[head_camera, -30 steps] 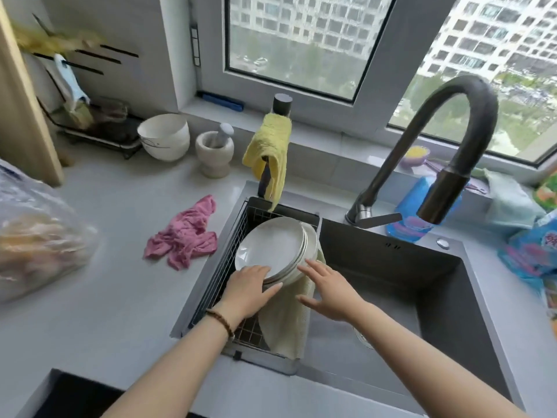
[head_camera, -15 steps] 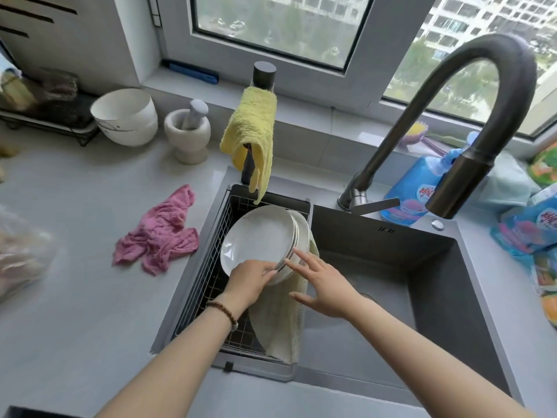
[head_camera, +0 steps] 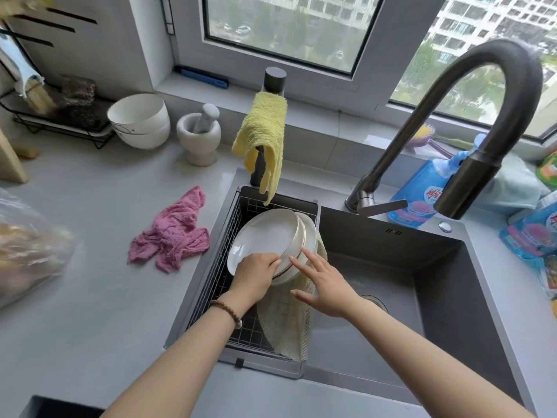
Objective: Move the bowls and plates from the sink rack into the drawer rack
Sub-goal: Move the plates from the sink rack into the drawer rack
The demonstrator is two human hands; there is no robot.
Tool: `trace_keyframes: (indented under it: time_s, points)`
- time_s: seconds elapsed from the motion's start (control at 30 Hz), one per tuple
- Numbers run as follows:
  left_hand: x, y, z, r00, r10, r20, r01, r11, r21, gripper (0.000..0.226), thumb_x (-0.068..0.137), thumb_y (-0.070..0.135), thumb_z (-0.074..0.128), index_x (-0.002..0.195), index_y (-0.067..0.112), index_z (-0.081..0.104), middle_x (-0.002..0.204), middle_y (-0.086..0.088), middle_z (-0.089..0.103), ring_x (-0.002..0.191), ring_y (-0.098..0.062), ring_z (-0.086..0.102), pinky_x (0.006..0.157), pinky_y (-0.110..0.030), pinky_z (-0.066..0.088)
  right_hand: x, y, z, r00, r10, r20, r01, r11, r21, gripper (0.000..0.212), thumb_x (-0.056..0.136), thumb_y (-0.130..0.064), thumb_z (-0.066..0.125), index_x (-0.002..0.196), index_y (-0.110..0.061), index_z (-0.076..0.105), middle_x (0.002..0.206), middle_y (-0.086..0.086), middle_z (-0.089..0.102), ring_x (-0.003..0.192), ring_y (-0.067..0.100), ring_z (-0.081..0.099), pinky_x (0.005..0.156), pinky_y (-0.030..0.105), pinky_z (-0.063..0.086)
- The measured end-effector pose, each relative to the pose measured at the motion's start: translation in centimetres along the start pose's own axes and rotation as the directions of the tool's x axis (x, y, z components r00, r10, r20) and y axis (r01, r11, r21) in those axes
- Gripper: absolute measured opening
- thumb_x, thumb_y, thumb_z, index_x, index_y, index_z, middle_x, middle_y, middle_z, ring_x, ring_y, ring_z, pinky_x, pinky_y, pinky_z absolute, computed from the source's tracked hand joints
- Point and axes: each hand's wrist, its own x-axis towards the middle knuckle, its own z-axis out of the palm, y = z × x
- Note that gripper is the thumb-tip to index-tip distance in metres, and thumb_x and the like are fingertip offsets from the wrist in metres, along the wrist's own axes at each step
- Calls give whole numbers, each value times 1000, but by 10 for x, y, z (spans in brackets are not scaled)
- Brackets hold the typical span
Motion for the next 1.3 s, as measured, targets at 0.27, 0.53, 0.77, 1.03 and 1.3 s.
trace_keyframes:
  time_s: [0.27,0.53,0.77,1.03,1.3]
  points:
    - [3,4,-36,990,-79,-113,52,973,-225,36,97,24,46,72,3,60,55,1,47,50,-9,38,48,-21,26,18,-29,-10,989,134,-62,-120,974,193,76,87,-66,45,151,-36,18,162,-1,-6,148,24,-15,117,45,-11]
    - [-16,18,-57,963,-221,-158,82,792,-605,22,95,23,51,102,14,70,97,-6,72,92,-24,66,82,-38,55,24,-69,-18,990,67,-123,9,847,531,104,74,-67,63,153,-26,12,158,-1,22,145,21,20,118,48,21]
    - [-82,36,-78,933,-301,-195,-1,542,-840,18,95,13,50,99,11,68,86,3,73,79,-11,68,72,-27,57,-24,-111,-12,965,-113,-236,249,667,702,124,63,-64,75,154,-26,-1,161,-6,10,147,7,13,121,41,20]
    - [-242,68,-72,835,-369,-408,-152,559,-815,16,90,12,59,103,13,69,94,-4,74,84,-15,71,74,-26,58,-137,-168,13,844,-407,-349,534,573,622,112,79,-33,77,149,-33,-10,160,-12,3,146,3,12,119,20,19]
    - [-464,89,-43,619,-598,-510,-177,526,-832,26,89,12,59,113,3,64,102,-10,72,91,-21,69,79,-34,58,-292,-252,78,655,-705,-273,685,399,610,112,77,-36,78,142,-47,-13,157,-20,-3,144,2,12,115,21,22]
